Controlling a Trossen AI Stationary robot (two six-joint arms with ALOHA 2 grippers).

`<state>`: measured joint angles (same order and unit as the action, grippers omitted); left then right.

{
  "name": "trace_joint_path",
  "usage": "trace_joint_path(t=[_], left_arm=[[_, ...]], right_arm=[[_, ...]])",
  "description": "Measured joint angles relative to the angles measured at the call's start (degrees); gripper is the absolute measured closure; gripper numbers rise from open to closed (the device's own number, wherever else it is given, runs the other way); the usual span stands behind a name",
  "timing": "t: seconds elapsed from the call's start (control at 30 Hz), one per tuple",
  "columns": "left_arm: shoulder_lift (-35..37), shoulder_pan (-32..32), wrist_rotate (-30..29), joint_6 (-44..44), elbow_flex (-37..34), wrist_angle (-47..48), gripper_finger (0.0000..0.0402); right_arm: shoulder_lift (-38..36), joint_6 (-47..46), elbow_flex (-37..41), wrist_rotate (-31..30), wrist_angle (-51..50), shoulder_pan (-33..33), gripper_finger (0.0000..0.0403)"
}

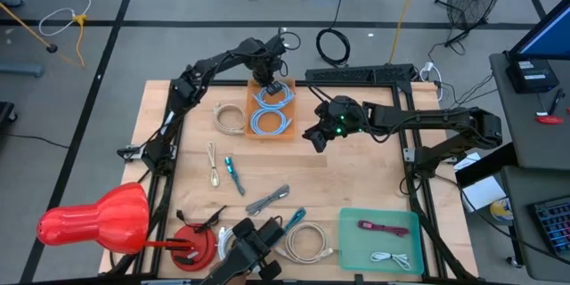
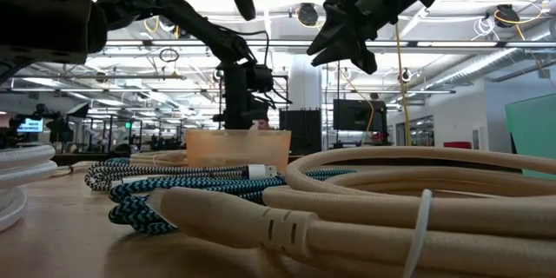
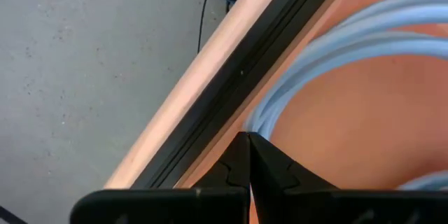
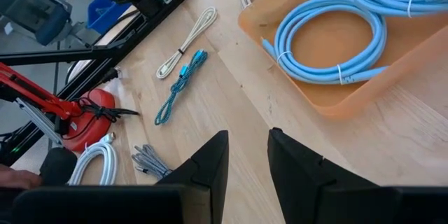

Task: Pick & Place USB Port
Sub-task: Put the blue usb cable into the orange bin

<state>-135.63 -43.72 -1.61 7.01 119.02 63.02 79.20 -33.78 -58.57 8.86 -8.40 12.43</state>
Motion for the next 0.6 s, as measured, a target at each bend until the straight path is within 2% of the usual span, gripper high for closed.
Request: trace_joint_path(t=[0.4,0.6], left_arm=[[0.50,-0.02,-1.02,0.00,0.30,2.75,0.0402],[0.50,0.50,1.32,-0.09,3.53,5.80,0.0402]], right_arm=[[0.00,0.11,0.00,0.09,0.00,0.00,0.0312],[0.00,0.03,0.00,0.11,0.04,0.00,0.0312]])
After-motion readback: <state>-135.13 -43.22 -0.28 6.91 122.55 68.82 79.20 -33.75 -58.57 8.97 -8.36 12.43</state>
